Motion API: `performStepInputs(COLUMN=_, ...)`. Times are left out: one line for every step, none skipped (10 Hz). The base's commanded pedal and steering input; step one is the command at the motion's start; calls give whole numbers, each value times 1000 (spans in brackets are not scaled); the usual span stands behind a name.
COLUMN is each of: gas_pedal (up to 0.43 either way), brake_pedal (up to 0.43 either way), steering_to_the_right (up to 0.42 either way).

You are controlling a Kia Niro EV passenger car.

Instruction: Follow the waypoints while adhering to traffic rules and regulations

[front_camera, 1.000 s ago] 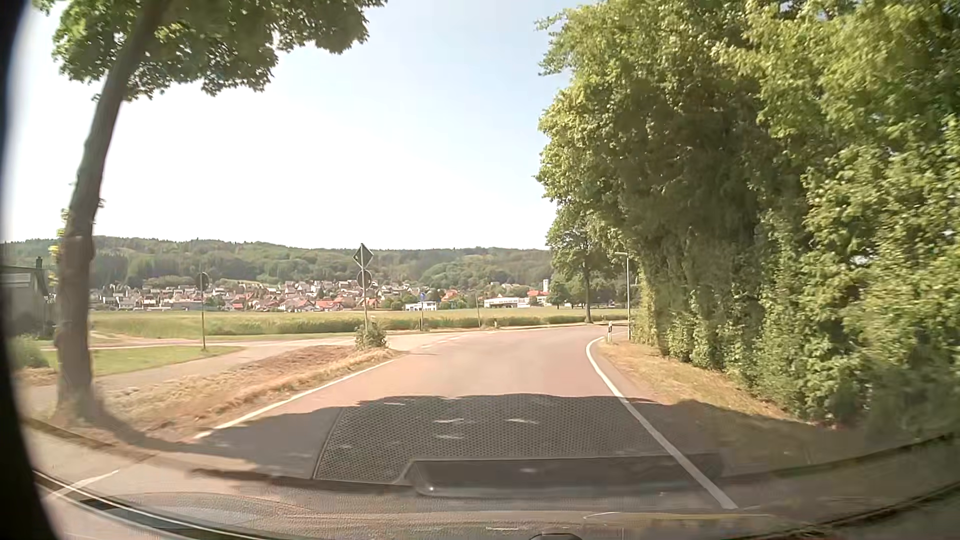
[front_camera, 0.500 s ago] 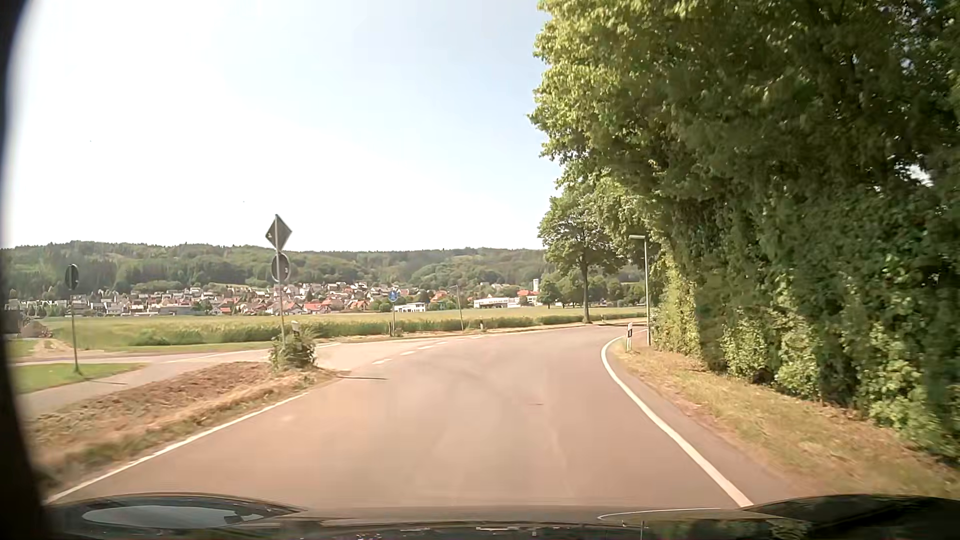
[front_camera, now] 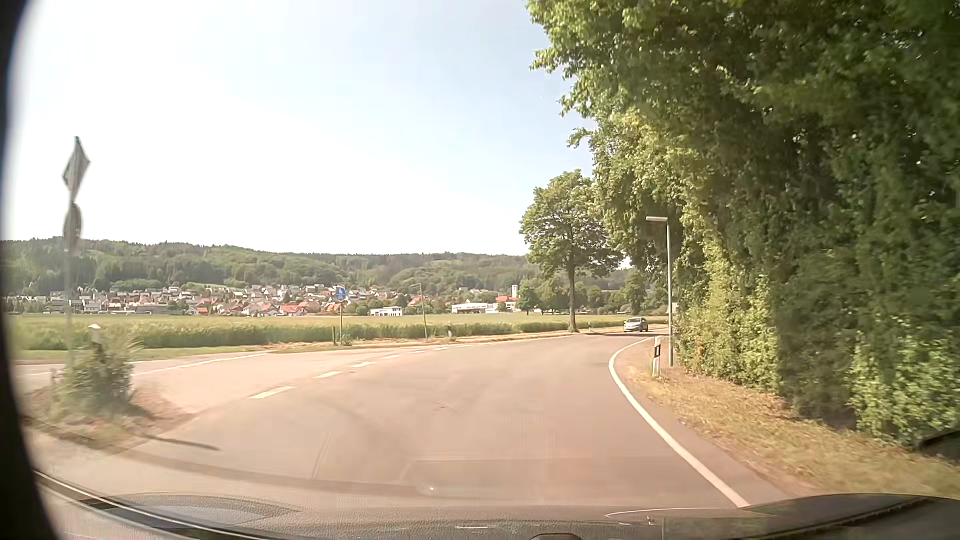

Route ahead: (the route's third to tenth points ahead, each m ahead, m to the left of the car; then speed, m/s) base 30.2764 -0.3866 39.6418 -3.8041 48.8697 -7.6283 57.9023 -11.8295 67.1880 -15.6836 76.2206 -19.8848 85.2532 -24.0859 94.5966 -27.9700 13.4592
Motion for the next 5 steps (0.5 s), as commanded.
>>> performStepInputs(gas_pedal=189, brake_pedal=0, steering_to_the_right=38)
performStepInputs(gas_pedal=189, brake_pedal=0, steering_to_the_right=39)
performStepInputs(gas_pedal=189, brake_pedal=0, steering_to_the_right=40)
performStepInputs(gas_pedal=189, brake_pedal=0, steering_to_the_right=43)
performStepInputs(gas_pedal=189, brake_pedal=0, steering_to_the_right=44)
